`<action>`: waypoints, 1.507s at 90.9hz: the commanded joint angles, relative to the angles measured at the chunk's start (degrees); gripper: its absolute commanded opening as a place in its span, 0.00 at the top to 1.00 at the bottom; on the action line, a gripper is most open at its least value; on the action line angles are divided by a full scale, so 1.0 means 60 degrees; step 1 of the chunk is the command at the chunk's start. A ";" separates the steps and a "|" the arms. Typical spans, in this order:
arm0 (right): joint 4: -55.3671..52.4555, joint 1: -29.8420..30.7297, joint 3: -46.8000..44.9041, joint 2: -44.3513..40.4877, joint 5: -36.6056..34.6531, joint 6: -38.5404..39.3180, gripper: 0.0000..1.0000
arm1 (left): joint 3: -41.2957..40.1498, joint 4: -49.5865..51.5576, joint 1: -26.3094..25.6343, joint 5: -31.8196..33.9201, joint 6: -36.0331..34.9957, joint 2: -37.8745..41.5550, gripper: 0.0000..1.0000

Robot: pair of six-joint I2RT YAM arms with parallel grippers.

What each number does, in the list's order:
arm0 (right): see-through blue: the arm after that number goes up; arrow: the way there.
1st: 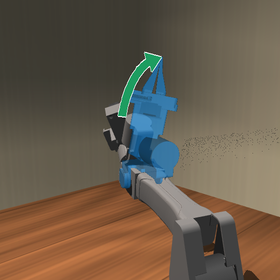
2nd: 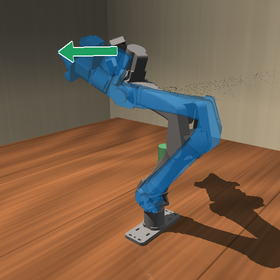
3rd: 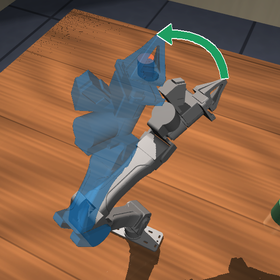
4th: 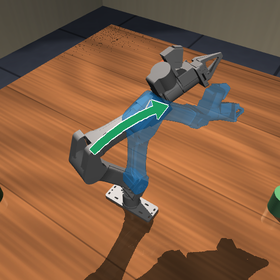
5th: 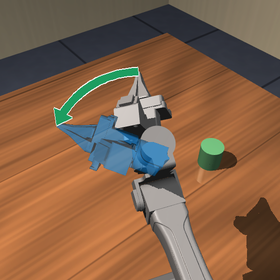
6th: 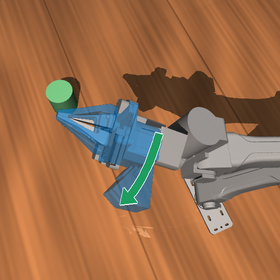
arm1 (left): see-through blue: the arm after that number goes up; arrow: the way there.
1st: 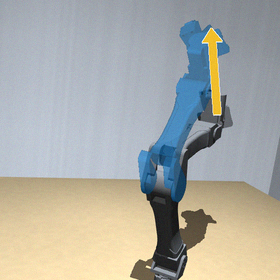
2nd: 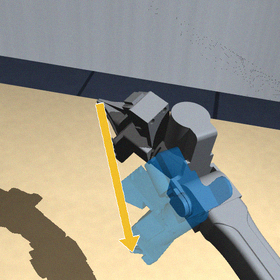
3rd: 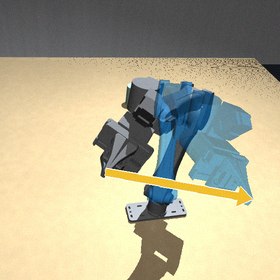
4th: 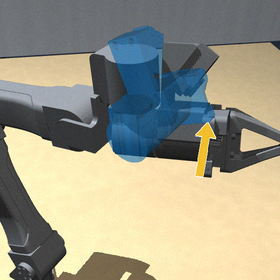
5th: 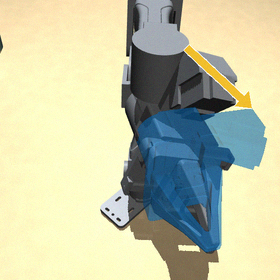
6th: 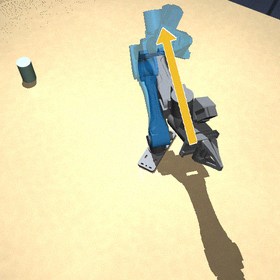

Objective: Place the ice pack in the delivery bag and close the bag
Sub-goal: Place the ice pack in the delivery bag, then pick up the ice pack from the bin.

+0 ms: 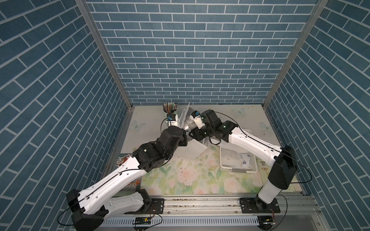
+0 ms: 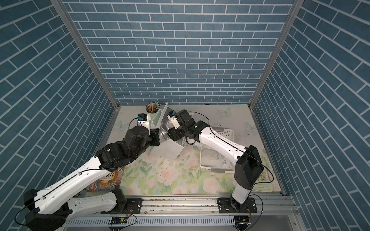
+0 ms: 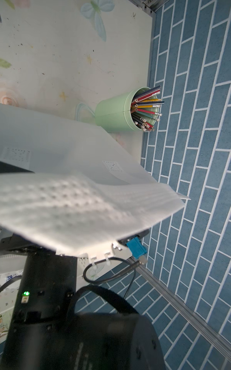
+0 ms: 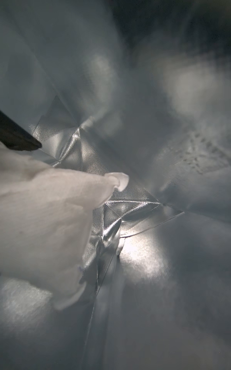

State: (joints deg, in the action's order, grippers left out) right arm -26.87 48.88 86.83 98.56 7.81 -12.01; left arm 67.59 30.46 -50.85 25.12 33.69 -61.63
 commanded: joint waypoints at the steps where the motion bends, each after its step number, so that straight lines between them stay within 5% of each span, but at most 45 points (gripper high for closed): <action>1: 0.0739 0.0048 -0.0190 0.0327 0.0358 0.0048 0.67 | -0.0002 -0.0139 0.0067 -0.0004 0.0024 -0.0006 1.00; 44: 0.2206 -0.0051 -0.0873 -0.1125 0.0028 -0.0628 0.01 | -0.0074 -0.0085 0.0076 0.0264 0.0119 -0.0085 1.00; 61: 0.2474 -0.0395 -0.1631 -0.2633 -0.0461 -0.1383 0.00 | -0.0037 -0.0042 0.0095 0.0509 0.0098 -0.0039 1.00; 69: 0.2024 -0.0585 -0.2211 -0.3719 -0.2173 -0.1871 0.00 | -0.0052 -0.0001 0.0110 0.0502 0.0099 -0.0007 1.00; 80: 0.0788 -0.1509 -0.3537 -0.5432 -0.3937 -0.4240 0.00 | -0.0128 -0.0010 0.0109 0.0500 0.0125 0.0062 1.00; 95: -0.0328 -0.2190 -0.6003 -0.7530 -0.3950 -0.8825 0.00 | -0.0325 -0.0100 0.0122 0.0569 0.0141 0.0173 1.00; 108: -0.0378 -0.2200 -0.7548 -0.7809 -0.2838 -1.2294 0.09 | -0.0470 -0.0143 0.0140 0.0670 0.0246 0.0162 1.00; 122: -0.0782 -0.2207 -0.8178 -0.7332 -0.2720 -1.4271 0.09 | -0.0572 -0.0206 0.0167 0.0661 0.0122 0.0075 1.00; 137: 0.0724 -0.2202 -0.9291 -0.7091 -0.2639 -1.5670 0.08 | -0.0573 -0.0164 0.0198 0.0646 0.0135 -0.0020 1.00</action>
State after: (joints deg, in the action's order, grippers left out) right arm -27.11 35.62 34.22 55.00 -8.60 -94.52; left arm 64.88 29.21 -50.15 28.27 34.70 -61.41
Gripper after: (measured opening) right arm 0.915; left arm 0.071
